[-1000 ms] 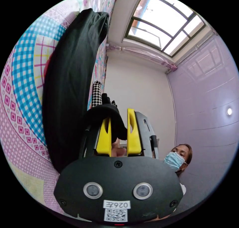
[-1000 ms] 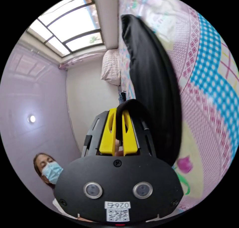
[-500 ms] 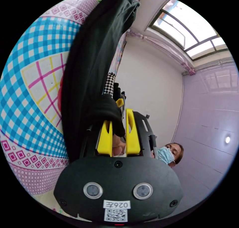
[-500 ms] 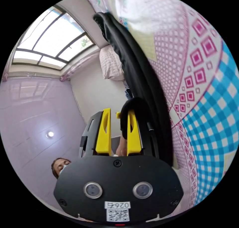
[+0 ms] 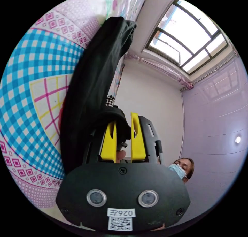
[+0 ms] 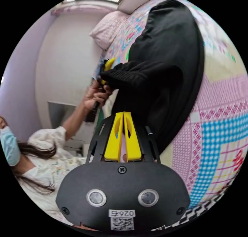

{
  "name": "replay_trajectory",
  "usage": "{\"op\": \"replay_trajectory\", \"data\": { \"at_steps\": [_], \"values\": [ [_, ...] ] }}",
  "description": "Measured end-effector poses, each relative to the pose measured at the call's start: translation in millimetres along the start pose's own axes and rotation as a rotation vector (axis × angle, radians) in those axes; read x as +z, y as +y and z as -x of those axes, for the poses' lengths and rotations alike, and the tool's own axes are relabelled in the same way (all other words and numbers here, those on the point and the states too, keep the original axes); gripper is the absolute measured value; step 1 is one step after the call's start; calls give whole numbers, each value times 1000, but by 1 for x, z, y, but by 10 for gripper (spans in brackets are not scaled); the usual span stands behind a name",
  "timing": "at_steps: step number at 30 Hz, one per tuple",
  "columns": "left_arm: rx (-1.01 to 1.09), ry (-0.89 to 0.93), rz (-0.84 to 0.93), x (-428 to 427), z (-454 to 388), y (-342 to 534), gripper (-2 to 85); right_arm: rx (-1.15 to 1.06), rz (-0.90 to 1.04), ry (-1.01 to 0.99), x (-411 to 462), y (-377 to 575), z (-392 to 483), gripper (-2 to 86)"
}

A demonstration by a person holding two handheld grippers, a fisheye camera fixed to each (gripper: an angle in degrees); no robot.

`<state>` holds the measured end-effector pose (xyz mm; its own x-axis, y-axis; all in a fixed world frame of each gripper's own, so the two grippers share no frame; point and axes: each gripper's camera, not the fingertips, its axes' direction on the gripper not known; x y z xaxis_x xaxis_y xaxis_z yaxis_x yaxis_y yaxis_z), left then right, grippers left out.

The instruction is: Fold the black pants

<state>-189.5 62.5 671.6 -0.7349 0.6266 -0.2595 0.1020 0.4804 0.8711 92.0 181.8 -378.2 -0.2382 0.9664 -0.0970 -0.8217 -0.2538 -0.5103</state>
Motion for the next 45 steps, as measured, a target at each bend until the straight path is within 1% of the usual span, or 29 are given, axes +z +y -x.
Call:
{"op": "replay_trajectory", "data": {
  "at_steps": [2,4,5,7,9,12,14,16,17,18,20,22,23,24,25,26,28,29,30,31,33,36,39,42,45],
  "values": [
    [70,-35,76,18,-17,3,137,-94,55,243,41,-12,23,-9],
    [176,-121,159,41,-46,9,178,-145,68,351,65,-19,32,-9],
    [200,-149,173,45,-54,11,186,-160,68,387,77,-23,33,-9],
    [297,-262,228,58,-78,17,191,-176,52,399,88,-26,32,-9],
    [319,-337,275,67,-84,19,186,-177,23,382,92,-26,28,-9],
    [257,-414,364,77,-71,13,160,-160,-29,302,94,-27,12,-9],
    [196,-400,457,85,-55,9,127,-118,-95,209,91,-29,-9,-9],
    [126,-323,589,99,-33,8,109,-91,-166,179,86,-34,-23,-9],
    [118,-313,601,101,-30,9,104,-79,-196,184,86,-41,-31,-9],
    [123,-300,589,102,-28,7,93,-73,-200,184,88,-46,-36,-9],
    [172,-264,494,96,-35,0,79,-63,-173,197,102,-66,-54,-9],
    [272,-252,295,84,-56,-10,66,-75,-157,228,114,-69,-58,-9],
    [294,-263,257,82,-61,-12,62,-97,-149,260,122,-65,-56,-8],
    [334,-316,191,80,-70,-14,59,-109,-148,286,127,-61,-54,-8],
    [374,-407,134,81,-79,-13,58,-129,-150,358,137,-51,-51,-6],
    [398,-457,114,83,-84,-11,57,-141,-149,439,149,-40,-49,-3],
    [493,-674,114,102,-101,4,61,-162,-140,527,167,-19,-48,5],
    [519,-726,123,109,-104,10,61,-181,-150,560,177,-2,-48,12],
    [559,-824,145,122,-107,23,62,-188,-156,573,181,8,-48,13],
    [577,-893,171,132,-106,37,62,-195,-164,592,190,26,-51,17],
    [604,-948,176,138,-103,61,62,-205,-173,609,201,54,-55,19],
    [639,-967,117,132,-96,102,66,-203,-202,620,214,88,-63,29],
    [595,-946,103,126,-83,124,76,-210,-242,635,220,95,-68,44],
    [561,-916,117,129,-77,137,81,-225,-255,617,224,75,-74,55],
    [560,-907,91,131,-81,147,82,-243,-263,641,234,37,-80,62]
  ]
}}
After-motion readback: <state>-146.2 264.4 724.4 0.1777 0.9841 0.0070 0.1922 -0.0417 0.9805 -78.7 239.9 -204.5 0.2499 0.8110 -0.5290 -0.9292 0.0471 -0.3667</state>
